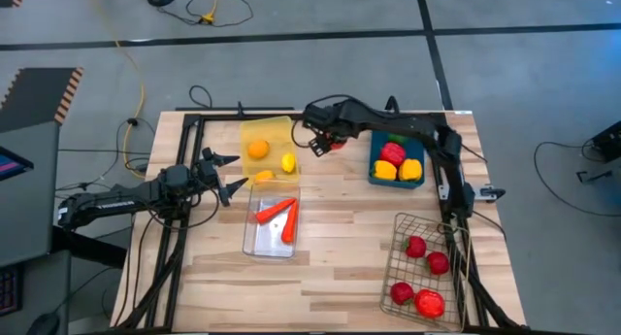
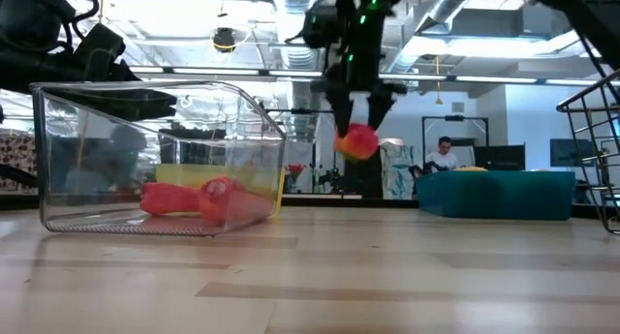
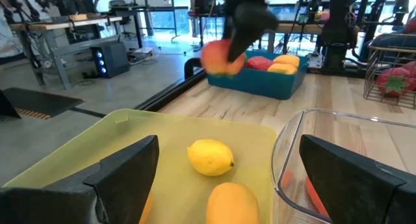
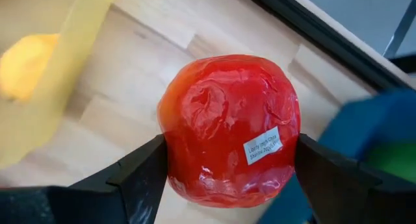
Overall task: Sort produce into baskets
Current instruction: Put the orange tomato into the wire basket
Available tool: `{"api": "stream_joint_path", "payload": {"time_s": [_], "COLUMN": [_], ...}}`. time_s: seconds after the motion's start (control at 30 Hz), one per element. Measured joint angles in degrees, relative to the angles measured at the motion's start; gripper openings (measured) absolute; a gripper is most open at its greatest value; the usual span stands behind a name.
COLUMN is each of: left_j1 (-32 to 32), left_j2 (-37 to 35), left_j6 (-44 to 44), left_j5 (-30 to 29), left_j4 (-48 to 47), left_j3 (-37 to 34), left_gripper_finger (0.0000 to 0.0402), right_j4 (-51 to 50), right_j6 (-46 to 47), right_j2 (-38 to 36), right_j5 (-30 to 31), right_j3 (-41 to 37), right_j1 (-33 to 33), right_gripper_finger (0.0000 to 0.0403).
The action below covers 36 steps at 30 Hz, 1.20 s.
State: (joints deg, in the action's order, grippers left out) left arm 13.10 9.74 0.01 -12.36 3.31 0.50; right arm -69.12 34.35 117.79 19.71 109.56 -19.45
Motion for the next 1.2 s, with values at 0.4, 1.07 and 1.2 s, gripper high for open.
{"api": "stream_joint_path", "payload": {"time_s": [0.4, 1.07, 1.2], "left_j1": [0.0, 0.0, 0.0], "left_j2": [0.0, 0.0, 0.0], "left_j6": [0.0, 0.0, 0.0], "left_j5": [0.0, 0.0, 0.0], "left_j4": [0.0, 0.0, 0.0], "left_j3": [0.0, 0.0, 0.0], "left_gripper_finger": [0.0359, 0.0359, 0.0359], "right_j4": [-11.4, -20.9, -20.9], "right_j6": [17.3, 52.9, 58.8], "right_j2": [-10.9, -16.6, -16.6], "right_j5": [0.1, -0.2, -0.2], "right_j3": [0.0, 0.0, 0.0], "right_j1": [14.6, 45.6, 50.5], "right_gripper_finger": [0.0329, 0.0329, 0.0329]}}
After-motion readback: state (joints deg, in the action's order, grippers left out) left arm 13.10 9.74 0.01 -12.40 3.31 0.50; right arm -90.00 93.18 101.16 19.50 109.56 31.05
